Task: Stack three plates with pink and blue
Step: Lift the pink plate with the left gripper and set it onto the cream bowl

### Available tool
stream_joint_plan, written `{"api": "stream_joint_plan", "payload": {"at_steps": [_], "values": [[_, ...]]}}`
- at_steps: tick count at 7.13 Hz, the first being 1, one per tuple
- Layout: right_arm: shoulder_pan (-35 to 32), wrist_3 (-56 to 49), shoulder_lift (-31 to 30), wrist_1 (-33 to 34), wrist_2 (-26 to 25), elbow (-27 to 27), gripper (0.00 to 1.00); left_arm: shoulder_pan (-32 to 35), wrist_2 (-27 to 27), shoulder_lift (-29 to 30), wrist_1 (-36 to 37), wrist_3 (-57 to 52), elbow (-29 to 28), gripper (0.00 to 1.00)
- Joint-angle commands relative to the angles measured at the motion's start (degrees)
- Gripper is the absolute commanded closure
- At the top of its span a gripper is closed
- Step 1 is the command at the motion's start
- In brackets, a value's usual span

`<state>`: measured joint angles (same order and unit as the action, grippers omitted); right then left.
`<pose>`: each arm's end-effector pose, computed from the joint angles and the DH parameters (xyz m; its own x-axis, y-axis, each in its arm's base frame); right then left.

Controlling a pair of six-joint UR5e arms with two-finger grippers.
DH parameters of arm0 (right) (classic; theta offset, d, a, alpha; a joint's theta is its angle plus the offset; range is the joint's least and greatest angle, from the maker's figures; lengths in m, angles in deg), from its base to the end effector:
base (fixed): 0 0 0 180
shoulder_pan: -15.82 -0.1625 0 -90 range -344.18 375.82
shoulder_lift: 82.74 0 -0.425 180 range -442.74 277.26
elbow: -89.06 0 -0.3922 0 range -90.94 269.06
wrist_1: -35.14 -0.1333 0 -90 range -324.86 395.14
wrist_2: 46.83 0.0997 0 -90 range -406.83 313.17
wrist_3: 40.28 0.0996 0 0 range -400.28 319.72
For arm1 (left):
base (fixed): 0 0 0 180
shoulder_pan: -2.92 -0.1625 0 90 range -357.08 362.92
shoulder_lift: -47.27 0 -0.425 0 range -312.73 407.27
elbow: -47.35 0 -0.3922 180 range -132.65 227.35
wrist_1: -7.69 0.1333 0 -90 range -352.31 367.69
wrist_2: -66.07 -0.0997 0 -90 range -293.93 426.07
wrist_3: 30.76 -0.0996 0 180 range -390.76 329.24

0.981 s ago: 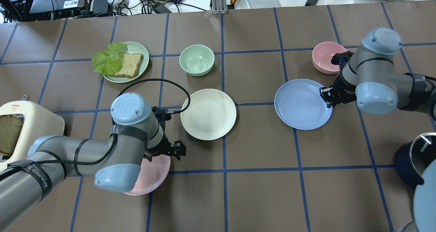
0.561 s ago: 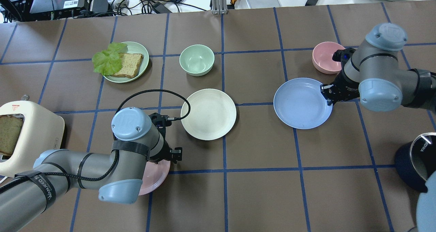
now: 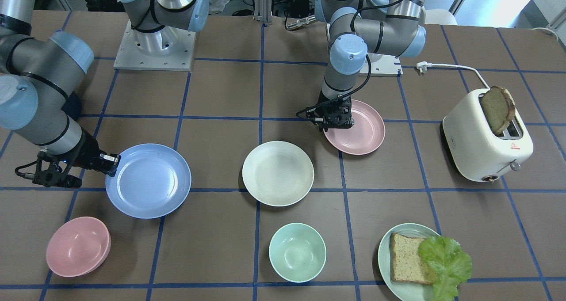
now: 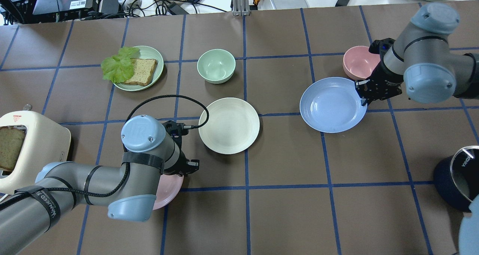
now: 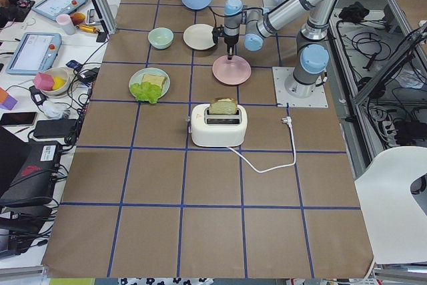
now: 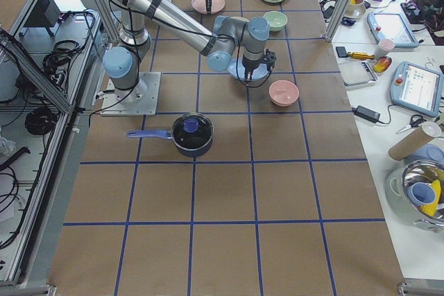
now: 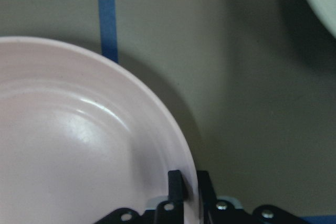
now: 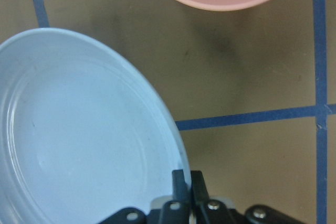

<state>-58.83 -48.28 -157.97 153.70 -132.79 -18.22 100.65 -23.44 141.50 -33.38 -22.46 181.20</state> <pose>-0.0061 -0.5523 0.2601 -0.9882 0.1316 -0.0781 0.1279 0.9905 0.0505 -0.1860 -0.3729 0.1964 -0.9999 -0.0098 0.0106 -0.0100 0.9999 -0.0134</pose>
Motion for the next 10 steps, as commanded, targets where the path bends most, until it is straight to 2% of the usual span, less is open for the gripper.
{"api": "stream_joint_plan", "payload": {"at_steps": [1, 3, 4, 6, 7, 8, 10], "values": [[0.1, -0.1, -0.7, -1.8, 0.2, 1.0, 1.0, 0.6, -0.1, 0.7, -6.2, 3.2, -9.3, 1.0], [0.1, -0.1, -1.4, -2.6, 0.8, 1.5, 1.0, 3.8, -0.1, 3.5, -9.6, 5.2, -20.4, 1.0], [0.2, -0.6, -2.7, -5.2, 1.0, 1.6, 1.0, 6.0, 0.1, 6.0, -11.7, 7.6, -25.9, 1.0], [0.3, -2.7, -2.9, -5.8, 0.7, 2.3, 1.0, 12.7, 0.2, 11.6, -12.5, 13.6, -33.1, 1.0], [0.3, -3.3, -3.0, -5.7, 0.9, 2.6, 1.0, 17.4, -0.6, 13.3, -13.0, 15.9, -34.9, 1.0], [0.3, -3.2, -3.0, -5.9, 2.4, 3.2, 1.0, 18.0, -0.7, 15.7, -12.5, 17.8, -35.9, 1.0], [0.3, -3.1, -2.8, -6.2, 2.4, 3.2, 1.0, 18.8, -1.3, 16.7, -12.5, 17.9, -36.0, 1.0]]}}
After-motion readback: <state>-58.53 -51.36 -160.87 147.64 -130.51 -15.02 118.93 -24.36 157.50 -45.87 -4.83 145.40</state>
